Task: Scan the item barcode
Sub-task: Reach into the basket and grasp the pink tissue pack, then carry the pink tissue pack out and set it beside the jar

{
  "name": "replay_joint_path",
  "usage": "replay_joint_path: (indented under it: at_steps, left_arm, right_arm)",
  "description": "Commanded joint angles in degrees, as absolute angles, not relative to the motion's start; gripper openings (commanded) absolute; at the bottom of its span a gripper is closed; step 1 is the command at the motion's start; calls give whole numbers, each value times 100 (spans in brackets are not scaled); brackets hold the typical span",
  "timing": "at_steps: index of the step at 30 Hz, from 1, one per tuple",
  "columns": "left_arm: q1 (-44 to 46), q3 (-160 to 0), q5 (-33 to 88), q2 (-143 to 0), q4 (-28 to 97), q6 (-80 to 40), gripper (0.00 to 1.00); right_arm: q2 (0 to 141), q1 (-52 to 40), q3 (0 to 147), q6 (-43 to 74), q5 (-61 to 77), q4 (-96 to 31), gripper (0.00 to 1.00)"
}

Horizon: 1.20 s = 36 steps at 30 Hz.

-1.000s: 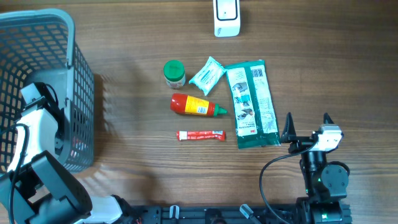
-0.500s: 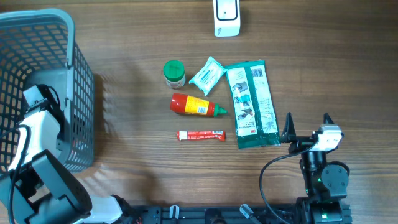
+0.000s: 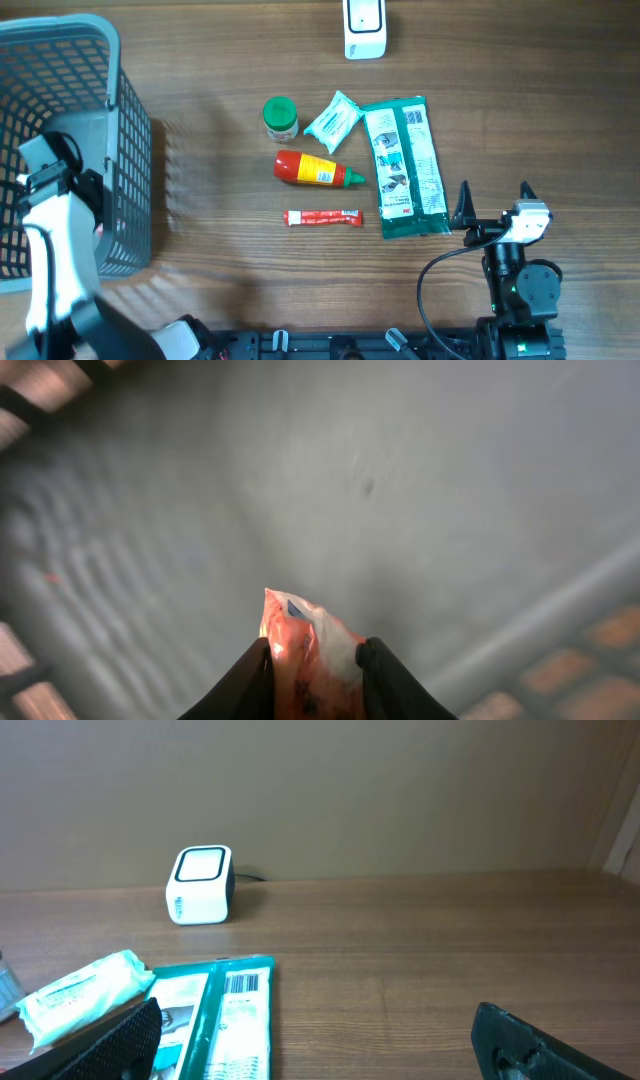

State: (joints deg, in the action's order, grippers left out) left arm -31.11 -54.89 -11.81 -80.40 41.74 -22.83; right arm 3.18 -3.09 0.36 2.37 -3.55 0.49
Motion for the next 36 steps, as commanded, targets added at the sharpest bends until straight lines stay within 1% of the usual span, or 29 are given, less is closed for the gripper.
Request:
replay_joint_path:
  at_steps: [1, 5, 6, 11, 15, 18, 22, 26, 29, 31, 34, 36]
  left_arm:
    - [-3100, -5651, -1505, -7170, 4176, -2274, 26]
    - [-3100, -5732, -1723, -6337, 4176, -2276, 25]
    - [-3100, -5881, -1811, -5881, 4178, -2272, 25]
    - [-3094, -6595, -1804, -4818, 4298, -2200, 20]
    - [-3050, -7223, -1761, -4519, 4556, -1992, 20]
    - [-2709, -7540, -1581, -4499, 4711, -1994, 20]
    - [-1745, -7566, -1330, -4615, 4790, -2193, 20]
    - [-425, -7566, -1431, -5135, 4777, -2294, 20]
    - [703, -7566, -1787, -5787, 4668, -2268, 22]
    - [1525, -7566, -2014, -6381, 4447, -1909, 25]
    - [2279, -7566, -2515, -7199, 4263, -1824, 29]
    - [2523, -7566, -2585, -7841, 4241, -1907, 27]
  right_arm:
    - [307, -336, 32, 301, -445, 78, 100]
    - [307, -336, 32, 303, -445, 80, 100]
    - [307, -336, 32, 303, -445, 80, 100]
    - [307, -336, 32, 303, -443, 80, 100]
    - [307, -336, 32, 301, -445, 80, 100]
    - [307, -336, 32, 303, -445, 80, 100]
    - [307, -336, 32, 303, -445, 78, 100]
    - [307, -336, 32, 301, -445, 80, 100]
    - [307, -336, 32, 303, -445, 78, 100]
    - [307, -336, 32, 303, -443, 80, 100]
    - [307, -336, 32, 301, -445, 78, 100]
    - [307, -336, 32, 301, -445, 80, 100]
